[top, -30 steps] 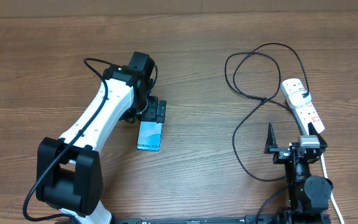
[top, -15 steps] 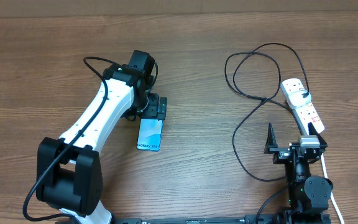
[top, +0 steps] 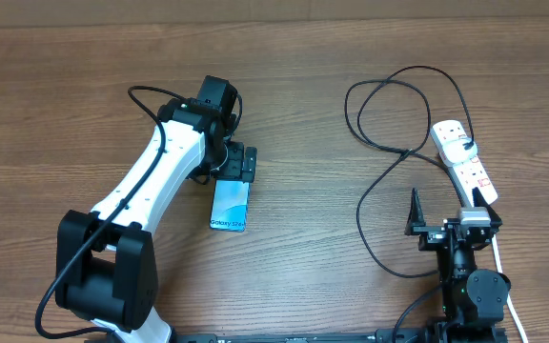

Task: Plug charger to phone and switch on socket
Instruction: 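Lower the left gripper and close it on the phone's top edge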

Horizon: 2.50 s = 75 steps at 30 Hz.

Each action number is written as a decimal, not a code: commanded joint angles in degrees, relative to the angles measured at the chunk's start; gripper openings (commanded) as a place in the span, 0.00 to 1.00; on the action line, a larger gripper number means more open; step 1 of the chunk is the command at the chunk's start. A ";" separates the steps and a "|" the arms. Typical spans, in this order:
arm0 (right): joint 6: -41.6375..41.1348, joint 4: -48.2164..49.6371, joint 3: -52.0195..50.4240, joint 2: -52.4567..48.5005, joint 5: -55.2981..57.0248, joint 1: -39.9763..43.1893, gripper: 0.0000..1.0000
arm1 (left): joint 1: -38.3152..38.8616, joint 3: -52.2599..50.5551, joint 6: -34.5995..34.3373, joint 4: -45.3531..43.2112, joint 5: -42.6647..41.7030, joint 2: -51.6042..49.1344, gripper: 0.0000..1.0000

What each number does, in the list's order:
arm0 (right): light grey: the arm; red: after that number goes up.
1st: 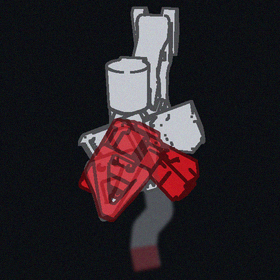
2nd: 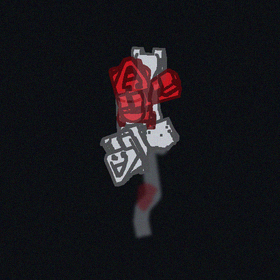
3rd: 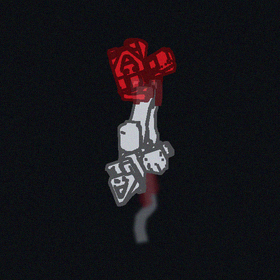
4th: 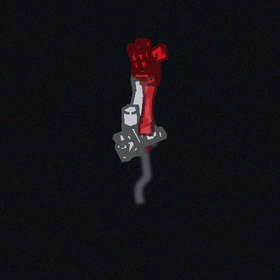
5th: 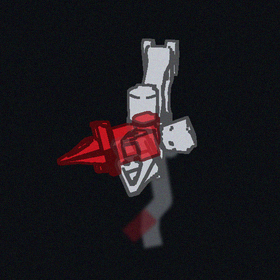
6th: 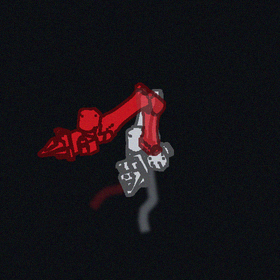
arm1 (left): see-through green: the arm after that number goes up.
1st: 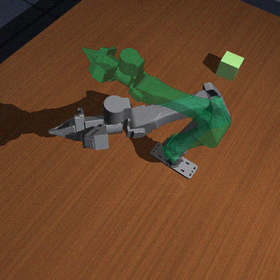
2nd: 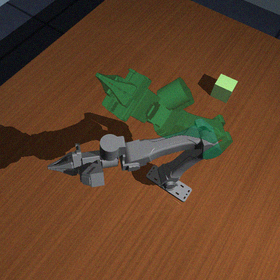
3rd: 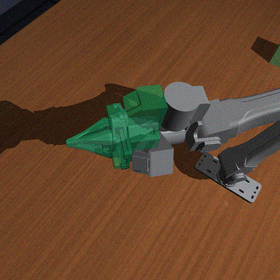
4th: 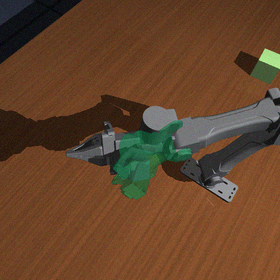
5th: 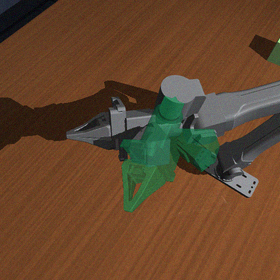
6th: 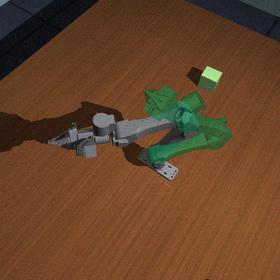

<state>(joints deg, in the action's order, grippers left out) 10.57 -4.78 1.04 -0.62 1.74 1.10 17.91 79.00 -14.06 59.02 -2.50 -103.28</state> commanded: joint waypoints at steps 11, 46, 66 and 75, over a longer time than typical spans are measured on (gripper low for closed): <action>0.17 0.11 -0.59 0.46 0.09 0.04 1.00 | 0.20 -1.33 -0.98 -1.51 0.57 -0.61 1.00; 0.17 0.11 -0.59 0.46 0.09 0.04 1.00 | 1.99 -1.40 -2.27 -5.03 2.89 -13.62 1.00; 0.17 0.11 -0.59 0.46 0.09 0.04 1.00 | 1.99 -1.40 -2.27 -2.89 0.98 -13.62 0.70; 0.17 0.11 -0.59 0.46 0.07 0.04 1.00 | 1.95 -1.36 -2.23 -2.49 0.92 -13.62 0.65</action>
<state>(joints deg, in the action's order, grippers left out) 10.55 -4.78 1.04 -0.62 1.74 1.08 19.53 77.91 -16.16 56.10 -1.28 -116.38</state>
